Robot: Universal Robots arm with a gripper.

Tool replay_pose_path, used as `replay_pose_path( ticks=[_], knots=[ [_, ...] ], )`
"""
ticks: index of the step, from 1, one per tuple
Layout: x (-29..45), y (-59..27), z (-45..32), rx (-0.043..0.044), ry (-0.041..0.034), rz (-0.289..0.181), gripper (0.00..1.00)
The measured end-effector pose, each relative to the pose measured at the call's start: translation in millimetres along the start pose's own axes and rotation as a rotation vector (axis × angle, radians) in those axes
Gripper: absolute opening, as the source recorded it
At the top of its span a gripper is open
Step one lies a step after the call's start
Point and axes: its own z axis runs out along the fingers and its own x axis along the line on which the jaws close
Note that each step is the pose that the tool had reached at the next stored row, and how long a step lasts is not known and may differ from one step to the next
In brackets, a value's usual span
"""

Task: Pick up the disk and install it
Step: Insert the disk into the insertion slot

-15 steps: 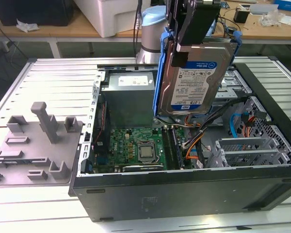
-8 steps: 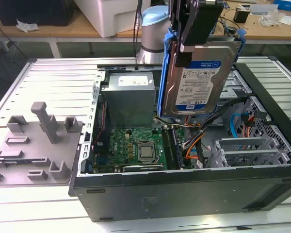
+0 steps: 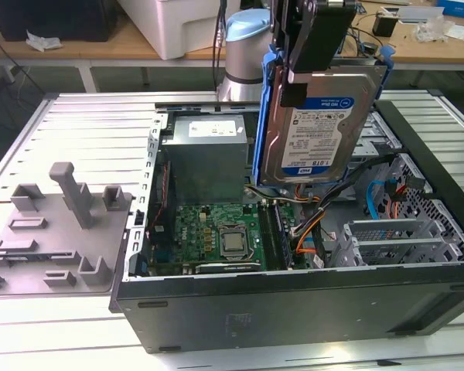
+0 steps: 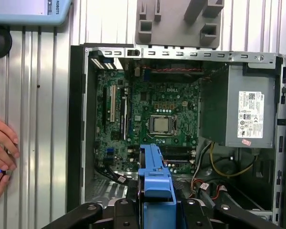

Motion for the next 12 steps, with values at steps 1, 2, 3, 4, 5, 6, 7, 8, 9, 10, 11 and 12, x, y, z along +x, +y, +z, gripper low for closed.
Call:
replay_pose_path(
  ticks=[1, 2, 3, 4, 5, 6, 7, 8, 9, 10, 11, 12],
  knots=[
    [0.1, 0.0, 0.0, -0.0002, 0.0001, 0.005, 0.37],
    [0.4, -0.2, 0.0, -0.0003, 0.0000, 0.011, 0.37],
    [0.7, -0.2, 0.0, -0.0003, 0.0001, 0.014, 0.37],
    [2.2, -0.2, 0.4, 0.0012, 0.0002, 0.016, 0.37],
    [2.7, -0.5, 0.6, 0.0017, 0.0001, 0.016, 0.37],
    [2.9, -1.1, 0.7, 0.0018, 0.0000, 0.017, 0.37],
    [3.2, -2.1, 0.7, 0.0018, 0.0000, 0.017, 0.37],
    [3.6, -3.7, 0.7, 0.0018, 0.0002, 0.018, 0.37],
    [3.8, -5.1, 0.7, 0.0017, 0.0002, 0.018, 0.37],
    [4.1, -7.2, 0.8, 0.0017, 0.0001, 0.018, 0.37],
    [4.4, -9.2, 0.8, 0.0017, 0.0002, 0.018, 0.37],
    [5.0, -12.9, 0.8, 0.0017, 0.0002, 0.018, 0.37]
  ],
)
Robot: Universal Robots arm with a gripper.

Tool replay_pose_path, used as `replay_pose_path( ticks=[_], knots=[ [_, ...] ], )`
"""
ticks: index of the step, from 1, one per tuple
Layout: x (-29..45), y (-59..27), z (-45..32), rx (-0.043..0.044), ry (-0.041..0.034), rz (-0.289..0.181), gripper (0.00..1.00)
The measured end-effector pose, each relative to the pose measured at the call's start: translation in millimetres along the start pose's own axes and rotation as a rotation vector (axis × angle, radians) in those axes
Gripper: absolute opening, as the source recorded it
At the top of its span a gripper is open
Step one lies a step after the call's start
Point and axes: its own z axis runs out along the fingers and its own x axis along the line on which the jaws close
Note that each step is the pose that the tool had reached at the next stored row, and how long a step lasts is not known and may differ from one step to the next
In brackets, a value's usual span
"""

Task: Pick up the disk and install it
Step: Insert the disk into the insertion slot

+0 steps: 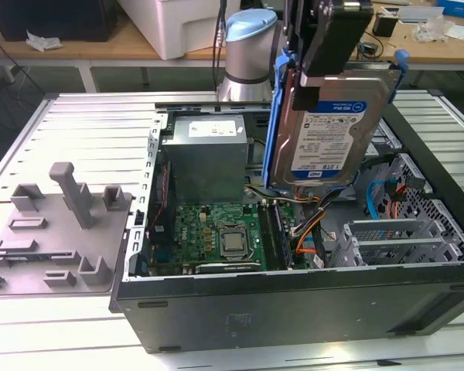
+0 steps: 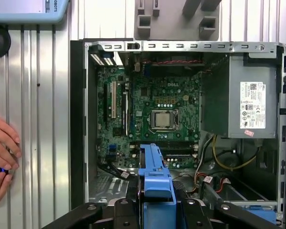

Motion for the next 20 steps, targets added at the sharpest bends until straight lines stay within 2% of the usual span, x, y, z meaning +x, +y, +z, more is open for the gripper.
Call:
replay_pose_path(
  ticks=[8, 11, 17, 20],
  knots=[
    [2.1, -20.2, 0.2, 0.0000, 0.0001, 0.000, 0.37],
    [4.2, -33.5, 0.3, 0.0000, 0.0000, 0.000, 0.37],
    [8.0, -48.8, 0.6, 0.0000, -0.0001, 0.000, 0.37],
    [11.7, -62.7, 0.9, 0.0000, 0.0000, 0.000, 0.37]
  ],
)
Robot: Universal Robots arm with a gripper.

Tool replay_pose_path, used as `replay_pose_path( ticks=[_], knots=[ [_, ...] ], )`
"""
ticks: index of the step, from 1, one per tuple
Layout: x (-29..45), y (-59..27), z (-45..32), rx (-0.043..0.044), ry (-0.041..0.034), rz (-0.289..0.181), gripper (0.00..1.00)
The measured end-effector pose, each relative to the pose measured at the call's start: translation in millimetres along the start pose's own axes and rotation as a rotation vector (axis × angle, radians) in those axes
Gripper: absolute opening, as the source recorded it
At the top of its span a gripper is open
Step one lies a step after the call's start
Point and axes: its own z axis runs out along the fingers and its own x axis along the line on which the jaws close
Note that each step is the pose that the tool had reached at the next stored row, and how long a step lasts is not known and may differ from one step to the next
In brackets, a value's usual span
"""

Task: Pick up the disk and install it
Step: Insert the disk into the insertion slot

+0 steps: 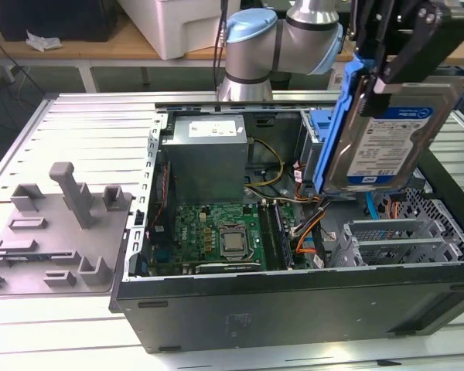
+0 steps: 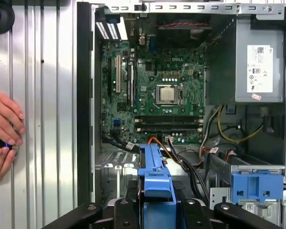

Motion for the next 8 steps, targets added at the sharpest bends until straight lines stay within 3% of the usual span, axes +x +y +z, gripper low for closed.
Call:
replay_pose_path(
  ticks=[5, 8],
  knots=[
    [8.3, -18.4, 0.9, 0.0000, 0.0000, 0.000, 0.37],
    [13.6, -22.8, 1.9, 0.0005, 0.0001, 0.000, 0.37]
  ],
)
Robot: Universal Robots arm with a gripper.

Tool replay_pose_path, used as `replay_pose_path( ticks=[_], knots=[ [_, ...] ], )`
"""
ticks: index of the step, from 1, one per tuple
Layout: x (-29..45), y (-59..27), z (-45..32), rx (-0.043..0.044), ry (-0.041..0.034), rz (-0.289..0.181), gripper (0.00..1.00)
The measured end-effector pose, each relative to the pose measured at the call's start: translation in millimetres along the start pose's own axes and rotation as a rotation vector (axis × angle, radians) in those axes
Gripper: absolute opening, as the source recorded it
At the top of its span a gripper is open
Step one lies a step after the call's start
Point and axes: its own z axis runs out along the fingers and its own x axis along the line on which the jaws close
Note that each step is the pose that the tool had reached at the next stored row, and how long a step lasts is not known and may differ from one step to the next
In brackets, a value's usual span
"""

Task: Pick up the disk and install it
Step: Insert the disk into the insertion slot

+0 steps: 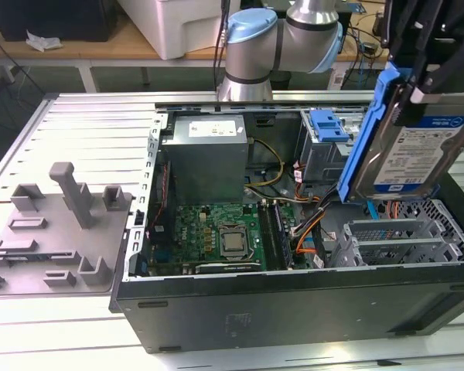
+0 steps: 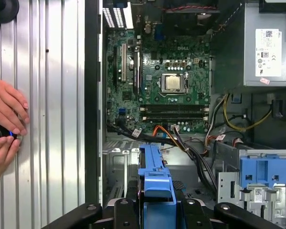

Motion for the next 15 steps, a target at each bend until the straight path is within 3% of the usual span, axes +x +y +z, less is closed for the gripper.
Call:
replay_pose_path(
  ticks=[4, 15],
  knots=[
    [5.7, -6.6, 1.6, 0.0009, -0.0001, 0.000, 0.37],
    [8.0, -17.4, 6.8, 0.0048, -0.0043, 0.012, 0.37]
  ],
)
